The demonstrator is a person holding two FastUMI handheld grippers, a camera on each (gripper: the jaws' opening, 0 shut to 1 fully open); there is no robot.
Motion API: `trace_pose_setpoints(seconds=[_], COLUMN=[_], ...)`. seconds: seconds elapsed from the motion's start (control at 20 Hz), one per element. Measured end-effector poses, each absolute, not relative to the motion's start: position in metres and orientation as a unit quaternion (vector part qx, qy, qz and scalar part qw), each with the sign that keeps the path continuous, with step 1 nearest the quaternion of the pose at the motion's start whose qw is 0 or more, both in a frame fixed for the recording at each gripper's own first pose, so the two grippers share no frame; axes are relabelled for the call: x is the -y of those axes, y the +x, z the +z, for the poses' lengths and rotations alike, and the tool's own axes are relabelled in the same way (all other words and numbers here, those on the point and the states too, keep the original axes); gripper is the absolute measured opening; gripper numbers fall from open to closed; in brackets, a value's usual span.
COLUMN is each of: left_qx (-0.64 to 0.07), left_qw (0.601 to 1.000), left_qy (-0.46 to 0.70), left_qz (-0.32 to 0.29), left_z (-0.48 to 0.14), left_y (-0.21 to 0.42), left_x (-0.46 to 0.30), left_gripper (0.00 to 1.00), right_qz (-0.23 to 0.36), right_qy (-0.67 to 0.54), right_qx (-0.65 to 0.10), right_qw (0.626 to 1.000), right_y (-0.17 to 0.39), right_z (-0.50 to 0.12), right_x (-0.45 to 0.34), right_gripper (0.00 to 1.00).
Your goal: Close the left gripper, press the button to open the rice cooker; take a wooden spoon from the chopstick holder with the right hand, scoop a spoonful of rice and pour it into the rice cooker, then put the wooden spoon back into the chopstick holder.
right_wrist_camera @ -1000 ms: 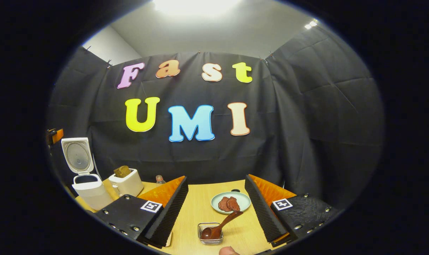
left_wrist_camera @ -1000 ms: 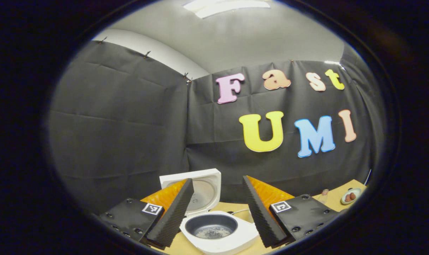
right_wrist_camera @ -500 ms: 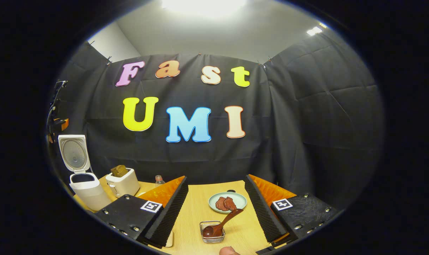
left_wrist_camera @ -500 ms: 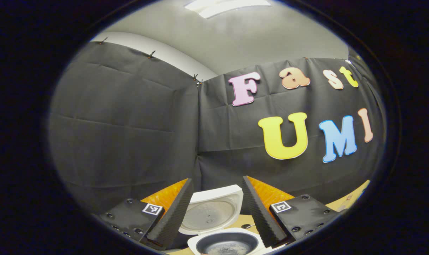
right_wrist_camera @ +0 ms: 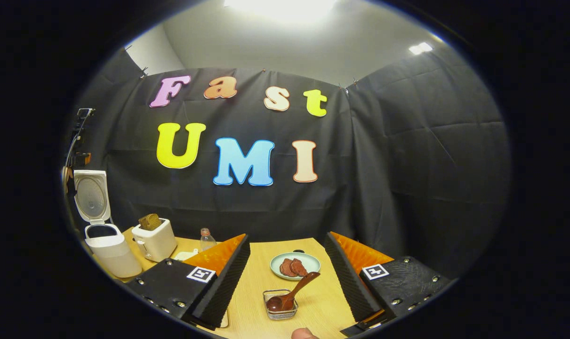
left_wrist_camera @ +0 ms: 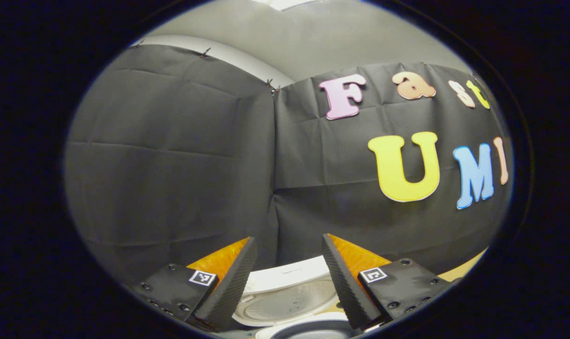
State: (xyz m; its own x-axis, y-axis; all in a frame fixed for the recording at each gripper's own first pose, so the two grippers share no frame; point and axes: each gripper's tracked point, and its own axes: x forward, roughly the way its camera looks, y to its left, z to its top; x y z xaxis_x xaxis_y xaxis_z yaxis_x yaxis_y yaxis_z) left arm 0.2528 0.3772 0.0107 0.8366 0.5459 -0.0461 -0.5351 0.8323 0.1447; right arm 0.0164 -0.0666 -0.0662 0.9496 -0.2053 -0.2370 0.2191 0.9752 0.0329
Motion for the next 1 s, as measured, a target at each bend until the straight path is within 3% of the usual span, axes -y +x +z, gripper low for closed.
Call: trace_pose_setpoints(seconds=[0.4,0.5,0.55,0.7,0.75,0.85,1.0], left_qx=[-0.075,-0.096,-0.111,-0.108,-0.108,-0.113,-0.115], left_qw=[0.952,0.949,0.946,0.947,0.946,0.947,0.948], left_qy=[0.051,0.030,0.021,0.026,0.019,0.016,0.018], left_qz=[0.293,0.298,0.304,0.303,0.304,0.301,0.296], left_z=[-0.018,-0.037,-0.047,-0.043,-0.044,-0.044,-0.043], left_y=[0.299,0.300,0.297,0.299,0.298,0.295,0.282], left_x=[-0.411,-0.416,-0.418,-0.415,-0.414,-0.411,-0.397], left_gripper=[0.95,0.91,0.95,0.91,0.95,0.92,0.96], right_qz=[-0.117,-0.115,-0.113,-0.110,-0.108,-0.103,-0.093], right_qy=[0.029,0.028,0.028,0.027,0.030,0.036,0.042], right_qx=[-0.126,-0.128,-0.129,-0.126,-0.126,-0.124,-0.122], right_qw=[0.985,0.985,0.985,0.986,0.986,0.986,0.987], right_y=[0.015,0.016,0.016,0.018,0.019,0.020,0.022], right_z=[-0.074,-0.076,-0.076,-0.074,-0.074,-0.074,-0.072], right_x=[0.066,0.068,0.070,0.077,0.079,0.083,0.090], right_gripper=[0.98,0.98,0.98,0.98,0.97,0.98,0.98])
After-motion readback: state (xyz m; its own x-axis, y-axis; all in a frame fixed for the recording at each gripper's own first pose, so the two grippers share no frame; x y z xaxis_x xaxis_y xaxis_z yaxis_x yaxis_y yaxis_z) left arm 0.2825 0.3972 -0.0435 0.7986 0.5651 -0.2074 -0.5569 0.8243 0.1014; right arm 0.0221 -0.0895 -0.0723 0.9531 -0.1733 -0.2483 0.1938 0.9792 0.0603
